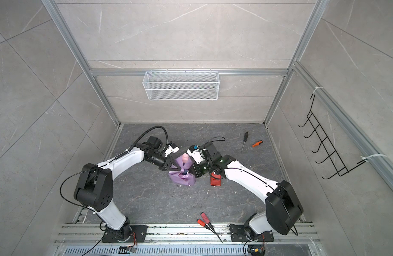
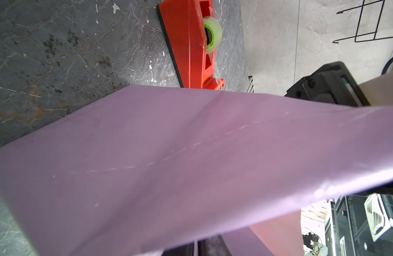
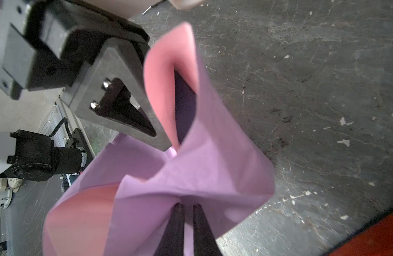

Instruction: Wrap the gift box in paper

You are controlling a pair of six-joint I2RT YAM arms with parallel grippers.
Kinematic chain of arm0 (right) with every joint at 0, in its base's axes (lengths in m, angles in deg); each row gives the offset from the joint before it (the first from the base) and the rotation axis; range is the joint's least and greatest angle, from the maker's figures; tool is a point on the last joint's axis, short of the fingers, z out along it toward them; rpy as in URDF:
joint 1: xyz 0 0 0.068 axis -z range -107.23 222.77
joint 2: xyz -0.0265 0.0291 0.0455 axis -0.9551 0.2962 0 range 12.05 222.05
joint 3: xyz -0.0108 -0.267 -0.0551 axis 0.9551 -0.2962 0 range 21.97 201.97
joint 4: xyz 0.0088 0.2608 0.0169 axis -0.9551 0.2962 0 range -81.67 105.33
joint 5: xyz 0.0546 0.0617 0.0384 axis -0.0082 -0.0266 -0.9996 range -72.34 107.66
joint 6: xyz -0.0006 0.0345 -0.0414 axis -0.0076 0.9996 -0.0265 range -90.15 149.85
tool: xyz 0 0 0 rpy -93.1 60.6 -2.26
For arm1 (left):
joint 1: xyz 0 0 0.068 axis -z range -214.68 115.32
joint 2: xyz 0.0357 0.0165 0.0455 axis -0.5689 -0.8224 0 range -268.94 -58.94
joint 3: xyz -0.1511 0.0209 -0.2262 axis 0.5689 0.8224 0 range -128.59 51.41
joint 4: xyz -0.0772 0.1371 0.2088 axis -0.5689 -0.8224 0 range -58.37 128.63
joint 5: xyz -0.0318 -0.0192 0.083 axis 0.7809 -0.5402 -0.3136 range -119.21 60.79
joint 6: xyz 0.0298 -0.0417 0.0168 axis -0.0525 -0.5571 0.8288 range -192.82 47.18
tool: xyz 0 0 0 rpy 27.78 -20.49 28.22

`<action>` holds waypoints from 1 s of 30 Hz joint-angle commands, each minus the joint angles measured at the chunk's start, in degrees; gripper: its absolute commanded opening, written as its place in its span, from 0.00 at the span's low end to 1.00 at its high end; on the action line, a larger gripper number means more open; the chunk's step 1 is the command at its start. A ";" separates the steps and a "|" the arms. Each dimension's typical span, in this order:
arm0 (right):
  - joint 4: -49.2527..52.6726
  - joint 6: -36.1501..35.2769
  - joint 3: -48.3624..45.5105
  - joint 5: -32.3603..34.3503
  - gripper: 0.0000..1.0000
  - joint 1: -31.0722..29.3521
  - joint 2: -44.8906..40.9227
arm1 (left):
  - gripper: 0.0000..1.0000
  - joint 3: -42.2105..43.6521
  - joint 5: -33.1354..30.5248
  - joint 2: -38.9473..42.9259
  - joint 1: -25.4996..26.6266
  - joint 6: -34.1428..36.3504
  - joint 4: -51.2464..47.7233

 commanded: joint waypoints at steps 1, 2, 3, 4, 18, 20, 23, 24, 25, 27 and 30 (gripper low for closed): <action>-2.34 -0.07 0.09 -1.78 0.14 -0.37 -0.76 | 0.11 -1.14 0.29 -1.26 1.40 1.98 -2.84; -1.53 -0.67 0.21 -1.24 0.15 -0.35 -0.38 | 0.11 -1.35 1.03 -1.23 1.79 2.14 -2.91; -0.89 -0.74 0.40 -0.92 0.15 -0.22 0.21 | 0.11 -1.72 1.82 -1.33 2.12 2.69 -3.51; -0.83 -0.62 0.26 -1.22 0.15 -0.24 0.81 | 0.11 -2.16 2.34 -1.28 2.34 3.09 -4.37; -7.61 -0.63 -3.69 -9.31 0.15 -0.26 2.62 | 0.11 -2.33 -1.54 -2.46 2.52 3.19 -4.76; -9.46 0.18 -3.84 -10.26 0.14 -0.28 2.33 | 0.11 -3.22 -1.50 -2.33 2.44 3.90 -6.03; -11.09 -0.22 -4.43 -10.09 0.14 -0.28 2.69 | 0.11 -2.92 -1.61 -2.07 2.44 3.96 -5.65; -10.28 -0.27 -4.10 -9.13 0.13 -0.28 3.59 | 0.11 -3.03 -1.75 -1.94 2.44 4.02 -5.85; -9.17 -0.41 -3.57 -8.71 0.12 -0.28 4.74 | 0.11 -3.43 -1.85 -1.66 2.44 4.23 -6.59; -8.96 -0.35 -4.15 -9.25 0.12 -0.30 6.08 | 0.11 -4.74 -1.73 -0.87 2.14 5.38 -8.48; -9.47 -1.80 -6.32 -8.62 0.12 -0.15 6.47 | 0.13 -6.85 -1.78 0.52 1.63 6.40 -10.56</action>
